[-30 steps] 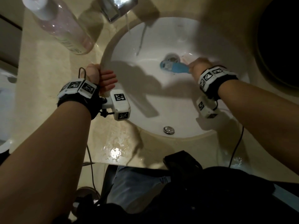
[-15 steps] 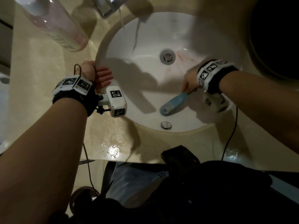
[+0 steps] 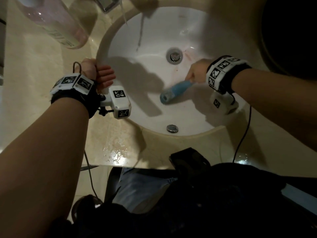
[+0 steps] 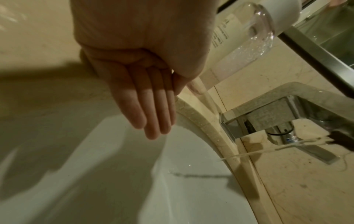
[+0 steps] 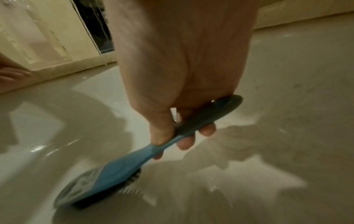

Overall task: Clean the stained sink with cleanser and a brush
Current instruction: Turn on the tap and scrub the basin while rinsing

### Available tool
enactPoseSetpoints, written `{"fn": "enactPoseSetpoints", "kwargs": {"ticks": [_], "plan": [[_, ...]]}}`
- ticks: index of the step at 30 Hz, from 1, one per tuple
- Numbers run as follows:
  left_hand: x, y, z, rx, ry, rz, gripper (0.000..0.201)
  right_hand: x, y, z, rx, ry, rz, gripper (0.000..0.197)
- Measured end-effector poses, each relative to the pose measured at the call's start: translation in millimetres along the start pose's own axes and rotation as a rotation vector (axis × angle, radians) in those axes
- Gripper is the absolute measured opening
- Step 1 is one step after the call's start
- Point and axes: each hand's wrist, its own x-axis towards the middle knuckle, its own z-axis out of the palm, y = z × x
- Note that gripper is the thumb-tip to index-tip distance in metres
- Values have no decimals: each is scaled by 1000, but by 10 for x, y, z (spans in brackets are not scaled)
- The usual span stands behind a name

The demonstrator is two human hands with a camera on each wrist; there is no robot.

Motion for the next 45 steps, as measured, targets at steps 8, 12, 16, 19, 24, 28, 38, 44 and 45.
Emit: {"fn": "enactPoseSetpoints", "kwargs": {"ticks": [8,12,16,19,24,28,38,44,45], "plan": [[-3,11,21,3,-9,-5,47,-178,-197,-154,280,-179,-113,33],[5,2,26,-3,-5,-3,47,-230,-443,75,211,-388,-264,31],[24,-4,19,1,9,-4,48,-273,-227,73,55,-431,-171,31],[36,-4,19,0,8,-8,48,-372,39,8,-73,-466,-94,29],[42,4,22,-1,10,-15,48,-389,50,-110,37,-328,-107,29],[40,11,36,-11,7,-25,47,-334,-286,-230,277,-246,-144,26],[-42,35,55,-54,-48,-43,50,-20,-636,-866,879,340,15,17],[-58,33,53,-56,-25,-28,49,-29,-606,-900,1040,312,-19,30],[-49,31,53,-50,-23,-25,49,-35,-592,-890,1051,299,-40,30]]}}
